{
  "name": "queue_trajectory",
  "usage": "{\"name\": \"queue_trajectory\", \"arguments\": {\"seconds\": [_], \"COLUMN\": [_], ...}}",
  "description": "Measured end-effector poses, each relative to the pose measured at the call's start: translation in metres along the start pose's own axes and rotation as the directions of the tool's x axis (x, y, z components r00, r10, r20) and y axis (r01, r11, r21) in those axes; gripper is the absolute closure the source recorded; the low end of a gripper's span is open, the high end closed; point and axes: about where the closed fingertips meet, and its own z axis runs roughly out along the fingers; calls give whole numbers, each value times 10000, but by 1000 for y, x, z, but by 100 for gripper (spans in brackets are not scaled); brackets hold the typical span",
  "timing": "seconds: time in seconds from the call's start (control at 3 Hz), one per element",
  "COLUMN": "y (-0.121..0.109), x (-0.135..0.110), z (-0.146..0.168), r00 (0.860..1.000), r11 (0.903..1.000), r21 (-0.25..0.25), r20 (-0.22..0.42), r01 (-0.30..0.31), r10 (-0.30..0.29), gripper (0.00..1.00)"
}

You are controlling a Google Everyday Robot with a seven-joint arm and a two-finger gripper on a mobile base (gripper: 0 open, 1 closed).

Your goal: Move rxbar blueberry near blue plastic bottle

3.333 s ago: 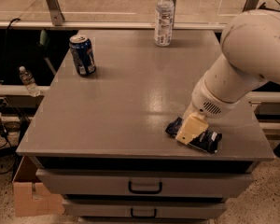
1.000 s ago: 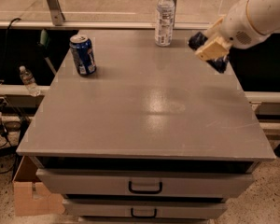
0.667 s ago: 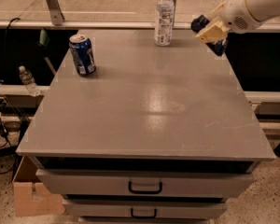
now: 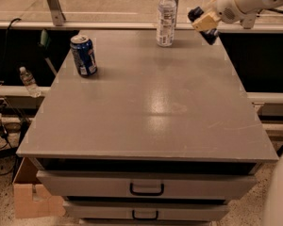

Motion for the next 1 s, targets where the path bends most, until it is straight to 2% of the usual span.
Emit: {"name": "queue_trajectory", "arguments": {"seconds": [0.33,1.0], "y": [-10,-5], "x": [10,28], "z": [24,62], "r00": [9991,9948], "r11": [9990,9926], "r21": [-154,-721], "r20": [-25,-344], "r01": [-415,-980], "r10": [415,957], "gripper": [100,100]}}
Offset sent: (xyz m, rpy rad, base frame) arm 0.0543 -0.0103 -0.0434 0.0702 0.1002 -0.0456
